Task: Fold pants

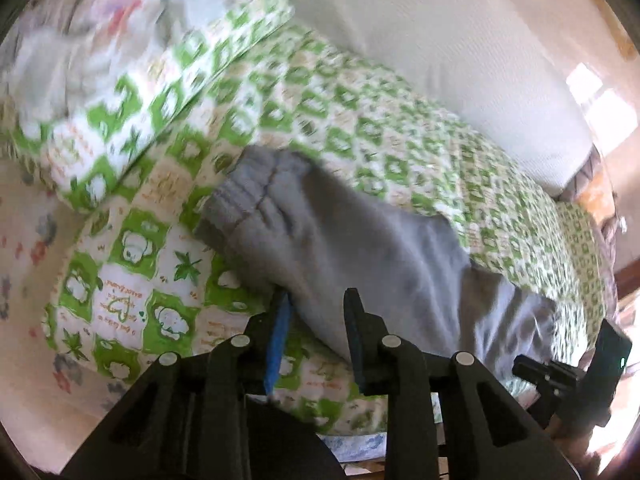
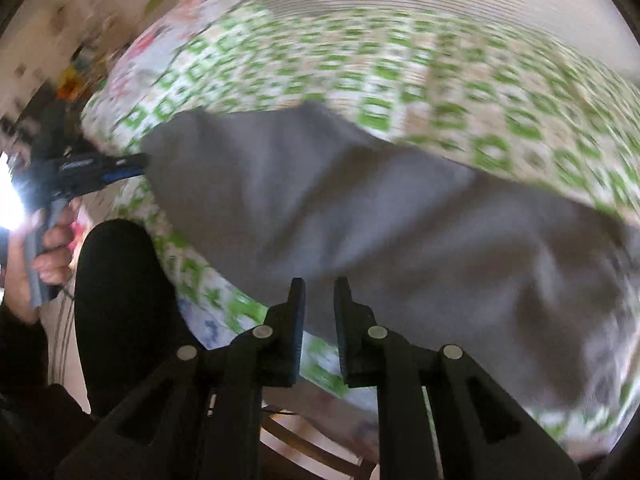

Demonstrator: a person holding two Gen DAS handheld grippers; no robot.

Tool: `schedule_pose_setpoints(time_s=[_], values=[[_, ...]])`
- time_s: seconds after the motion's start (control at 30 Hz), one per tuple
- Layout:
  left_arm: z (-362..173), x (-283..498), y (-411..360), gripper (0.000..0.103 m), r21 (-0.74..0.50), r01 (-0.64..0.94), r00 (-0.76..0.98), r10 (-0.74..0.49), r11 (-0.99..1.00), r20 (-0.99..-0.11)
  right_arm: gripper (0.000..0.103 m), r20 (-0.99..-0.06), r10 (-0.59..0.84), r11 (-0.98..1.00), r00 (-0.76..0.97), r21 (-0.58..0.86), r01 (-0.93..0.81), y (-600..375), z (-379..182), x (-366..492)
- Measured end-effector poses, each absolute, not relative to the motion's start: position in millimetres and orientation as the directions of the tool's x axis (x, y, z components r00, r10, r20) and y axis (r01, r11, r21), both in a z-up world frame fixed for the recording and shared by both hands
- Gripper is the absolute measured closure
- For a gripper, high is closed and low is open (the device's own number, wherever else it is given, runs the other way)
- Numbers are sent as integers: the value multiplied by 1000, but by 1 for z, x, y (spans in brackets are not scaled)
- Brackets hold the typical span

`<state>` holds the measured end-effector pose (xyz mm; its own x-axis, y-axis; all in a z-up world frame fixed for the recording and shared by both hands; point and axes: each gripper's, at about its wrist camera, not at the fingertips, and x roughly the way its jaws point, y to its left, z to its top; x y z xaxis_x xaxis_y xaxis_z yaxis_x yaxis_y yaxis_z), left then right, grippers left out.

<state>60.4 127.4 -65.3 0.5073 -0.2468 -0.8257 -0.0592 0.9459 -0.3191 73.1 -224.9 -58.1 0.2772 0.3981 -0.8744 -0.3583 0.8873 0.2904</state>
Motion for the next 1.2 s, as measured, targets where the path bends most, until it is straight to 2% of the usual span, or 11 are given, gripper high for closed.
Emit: schedule_pose_setpoints(time_s=[0.17,0.3,0.43,0.6,0.63,0.77,0.9,0.97,1.1,1.2], values=[[-52,65,79,74,-301,141,494,-330,943,-804,87,-865,425,890,269,344,-298,-245,-63,73],[-61,69,56,74,-266,197,448,-328,944,-831,87,-848,479,852,228,387,-353,-226,-63,66],[-75,60,77,72,-256,156,398,-298,954,-868,87,-859,475,829,194,362,-426,-209,-65,47],[-93,57,127,64,-369,4,349,-348,929,-870,87,-883,400,875,247,288,-389,-224,-65,35],[-95,58,129,63,-378,-15,343,-350,926,-872,87,-884,394,886,253,291,-362,-231,-66,34],[-107,65,126,60,-424,-55,317,-386,904,-866,87,-841,498,865,214,463,-192,-261,-75,35],[-112,72,111,60,-419,-47,315,-385,907,-867,87,-855,433,900,286,430,-76,-282,-79,37],[-111,73,109,60,-403,-35,321,-371,915,-871,87,-829,456,880,323,474,-28,-293,-79,39],[-110,73,110,65,-403,-14,337,-376,915,-863,87,-793,485,849,369,528,17,-305,-78,43],[-109,75,112,80,-393,-17,345,-364,919,-865,87,-785,486,840,384,541,43,-309,-80,46]])
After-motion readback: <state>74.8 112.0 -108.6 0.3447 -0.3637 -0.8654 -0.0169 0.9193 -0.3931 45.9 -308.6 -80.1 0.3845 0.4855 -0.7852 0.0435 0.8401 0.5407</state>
